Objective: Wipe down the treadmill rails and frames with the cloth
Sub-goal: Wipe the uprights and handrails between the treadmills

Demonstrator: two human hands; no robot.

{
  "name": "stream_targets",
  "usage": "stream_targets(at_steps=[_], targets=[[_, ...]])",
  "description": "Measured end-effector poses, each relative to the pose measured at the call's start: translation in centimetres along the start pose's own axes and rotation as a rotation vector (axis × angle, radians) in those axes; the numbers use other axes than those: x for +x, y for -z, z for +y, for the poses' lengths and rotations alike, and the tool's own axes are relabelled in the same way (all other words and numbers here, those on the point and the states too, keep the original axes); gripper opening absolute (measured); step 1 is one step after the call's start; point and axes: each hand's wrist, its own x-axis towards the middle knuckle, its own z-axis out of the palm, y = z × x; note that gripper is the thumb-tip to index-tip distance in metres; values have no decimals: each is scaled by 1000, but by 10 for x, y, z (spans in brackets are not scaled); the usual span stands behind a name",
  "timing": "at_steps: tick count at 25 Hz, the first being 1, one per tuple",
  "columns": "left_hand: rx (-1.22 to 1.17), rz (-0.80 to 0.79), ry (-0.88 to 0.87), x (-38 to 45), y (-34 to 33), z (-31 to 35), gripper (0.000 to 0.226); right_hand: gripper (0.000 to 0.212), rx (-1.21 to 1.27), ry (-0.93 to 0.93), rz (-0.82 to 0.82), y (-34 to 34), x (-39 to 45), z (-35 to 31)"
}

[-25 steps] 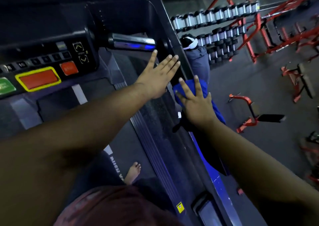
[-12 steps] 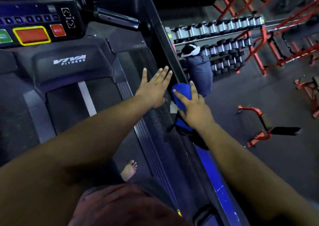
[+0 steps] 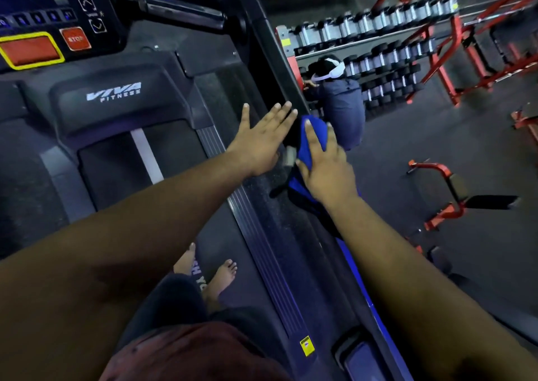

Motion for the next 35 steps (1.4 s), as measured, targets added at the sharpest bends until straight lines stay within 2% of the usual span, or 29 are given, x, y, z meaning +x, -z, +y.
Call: stream_targets(at_steps=[2, 5, 7, 13, 16, 20, 24, 28, 30, 33, 35], targets=[[-75, 13, 30, 0, -4, -5, 96, 88, -101, -8, 3, 1, 12, -11], [-106, -34, 14, -7, -15, -4, 101, 96, -316, 40, -32, -9, -42, 0], [-124, -53, 6, -13, -21, -3, 101, 93, -441, 117, -73, -15, -73, 14], [-281, -64, 121, -16, -26, -3, 94, 69, -550, 249, -72, -5, 18, -24], [-312, -64, 149, -22, -28, 6, 93, 69, -527, 259, -71, -8, -10, -8], [-324, -65, 147, -36, -31, 33, 92, 59, -416, 285, -53, -14, -75, 26], [-349, -58, 186, -52, -39, 76, 87, 59, -288, 293, -25, -24, -127, 59], [-438, -37, 288, -69, -48, 133, 80, 67, 38, 305, 32, -30, -164, 97], [-519, -11, 353, -69, -46, 163, 76, 66, 227, 292, 49, -34, -165, 106], [-800, 83, 471, -63, -38, 188, 83, 71, 506, 160, 33, -41, -159, 103], [-917, 163, 546, -59, -39, 195, 91, 74, 542, 66, -17, -39, -149, 100]])
